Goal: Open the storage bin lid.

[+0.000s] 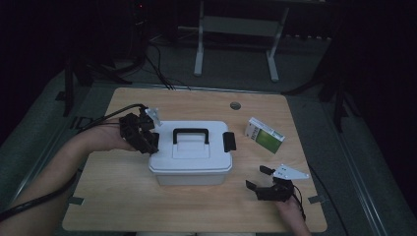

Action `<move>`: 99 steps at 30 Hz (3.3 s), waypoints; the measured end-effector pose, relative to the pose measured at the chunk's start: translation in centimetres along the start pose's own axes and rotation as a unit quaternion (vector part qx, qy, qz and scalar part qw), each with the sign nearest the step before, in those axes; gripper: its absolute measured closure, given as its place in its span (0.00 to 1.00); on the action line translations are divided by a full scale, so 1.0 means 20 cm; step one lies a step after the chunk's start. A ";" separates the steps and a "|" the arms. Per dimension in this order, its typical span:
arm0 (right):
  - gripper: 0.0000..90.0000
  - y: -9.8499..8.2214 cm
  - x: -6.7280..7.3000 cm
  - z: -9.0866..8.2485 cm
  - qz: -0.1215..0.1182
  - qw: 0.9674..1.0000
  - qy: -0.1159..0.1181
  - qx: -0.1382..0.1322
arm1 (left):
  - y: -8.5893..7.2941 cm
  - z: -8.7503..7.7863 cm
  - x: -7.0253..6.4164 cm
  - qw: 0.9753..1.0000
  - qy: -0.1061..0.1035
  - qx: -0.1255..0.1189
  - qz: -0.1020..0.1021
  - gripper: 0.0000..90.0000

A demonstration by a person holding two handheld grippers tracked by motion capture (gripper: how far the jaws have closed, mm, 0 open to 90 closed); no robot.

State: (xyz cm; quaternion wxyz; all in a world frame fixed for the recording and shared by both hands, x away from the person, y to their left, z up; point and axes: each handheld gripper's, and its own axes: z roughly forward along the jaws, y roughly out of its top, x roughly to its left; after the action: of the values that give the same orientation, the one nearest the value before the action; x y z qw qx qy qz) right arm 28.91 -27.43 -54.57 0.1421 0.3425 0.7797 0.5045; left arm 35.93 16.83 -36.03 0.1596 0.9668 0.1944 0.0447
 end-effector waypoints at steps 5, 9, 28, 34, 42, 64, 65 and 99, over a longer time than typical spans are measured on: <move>0.14 0.00 0.00 0.00 0.000 1.000 0.002 -0.001 | 0.06 0.02 0.03 1.000 -0.003 0.006 0.006 0.53; 0.14 0.00 0.00 0.00 -0.001 1.000 0.002 -0.001 | 0.12 0.03 0.05 1.000 -0.003 0.004 0.016 0.53; 0.14 0.00 -0.01 -0.01 0.000 1.000 0.007 -0.006 | 0.34 0.08 0.09 0.999 -0.013 0.010 0.038 0.53; 0.14 -0.01 -0.01 -0.01 0.001 1.000 0.007 -0.008 | 0.40 0.10 0.09 0.999 -0.016 0.010 0.048 0.53; 0.14 -0.01 -0.01 -0.01 0.001 1.000 0.009 -0.008 | 0.49 0.14 0.07 0.997 -0.027 0.021 0.070 0.55; 0.14 -0.01 -0.01 -0.01 0.002 1.000 0.008 -0.011 | 0.57 0.22 0.00 0.991 -0.034 0.068 0.112 0.82; 0.14 -0.01 -0.01 -0.01 0.002 1.000 0.008 -0.011 | 0.57 0.23 0.00 0.990 -0.032 0.072 0.114 0.82; 0.14 -0.01 -0.02 -0.01 0.005 1.000 0.008 -0.013 | 0.60 0.11 -0.01 0.988 -0.027 0.058 0.138 0.93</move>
State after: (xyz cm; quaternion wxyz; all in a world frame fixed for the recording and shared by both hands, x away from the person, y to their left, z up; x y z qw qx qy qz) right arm 28.87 -27.89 -54.74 0.1375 0.3405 0.7727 0.5178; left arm 40.49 5.60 -34.19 0.1009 0.9929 0.0566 0.0291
